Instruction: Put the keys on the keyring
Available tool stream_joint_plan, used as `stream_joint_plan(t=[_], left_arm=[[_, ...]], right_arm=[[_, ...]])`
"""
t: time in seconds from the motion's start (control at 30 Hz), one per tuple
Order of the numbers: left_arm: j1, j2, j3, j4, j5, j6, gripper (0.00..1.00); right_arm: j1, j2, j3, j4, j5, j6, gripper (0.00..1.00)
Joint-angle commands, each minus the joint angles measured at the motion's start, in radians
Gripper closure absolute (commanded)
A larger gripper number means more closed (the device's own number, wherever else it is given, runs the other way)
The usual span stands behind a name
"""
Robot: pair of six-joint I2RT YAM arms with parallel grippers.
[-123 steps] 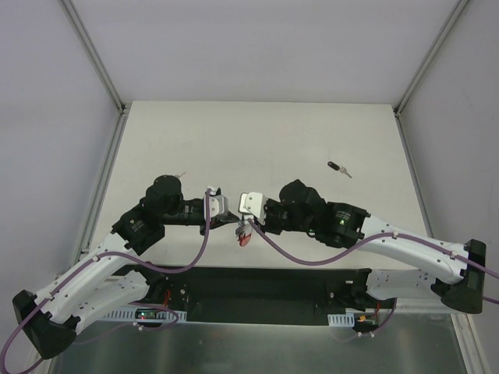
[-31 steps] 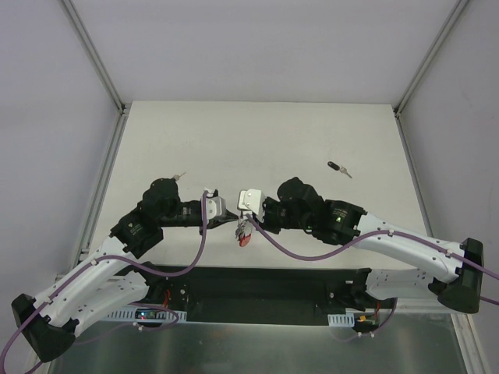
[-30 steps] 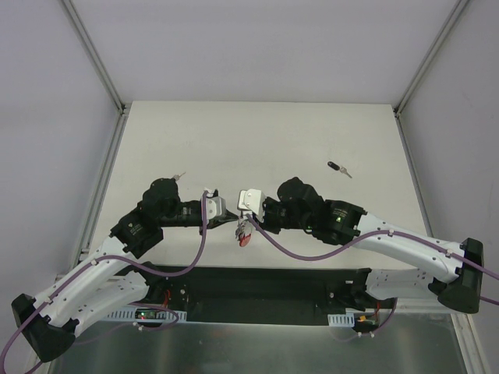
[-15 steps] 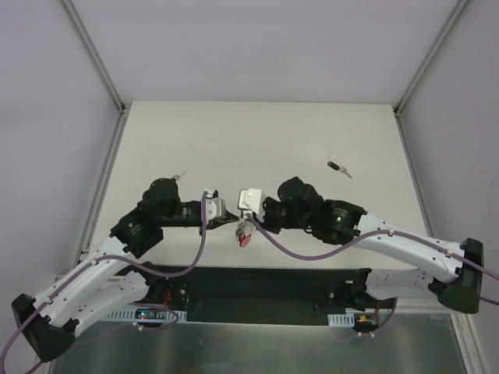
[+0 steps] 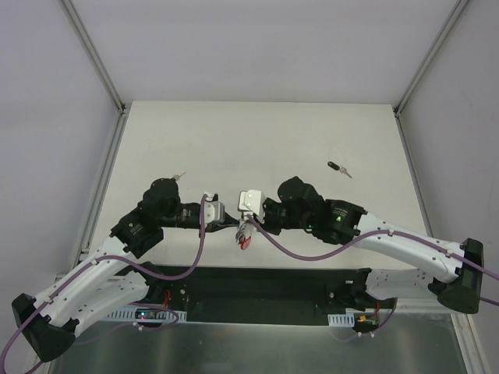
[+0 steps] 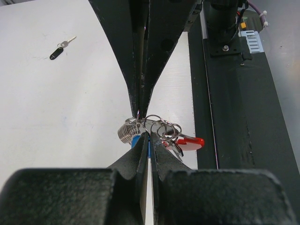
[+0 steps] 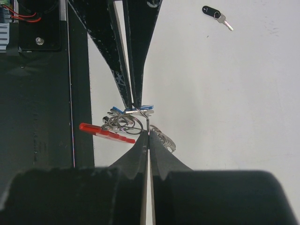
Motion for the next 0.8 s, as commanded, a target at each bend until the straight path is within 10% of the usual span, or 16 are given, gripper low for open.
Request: stream_joint_plan(t=[0.0, 0.77], left_arm=[[-0.009, 0.006, 0.003, 0.031, 0.052, 0.017, 1.00], [-0.028, 0.353, 0.152, -0.276, -0.399, -0.182, 1.00]], right_arm=[[-0.002, -0.026, 0.031, 0.048, -0.045, -0.023, 0.98], [-0.122, -0.190, -0.202, -0.005, 0.407, 0.204, 0.99]])
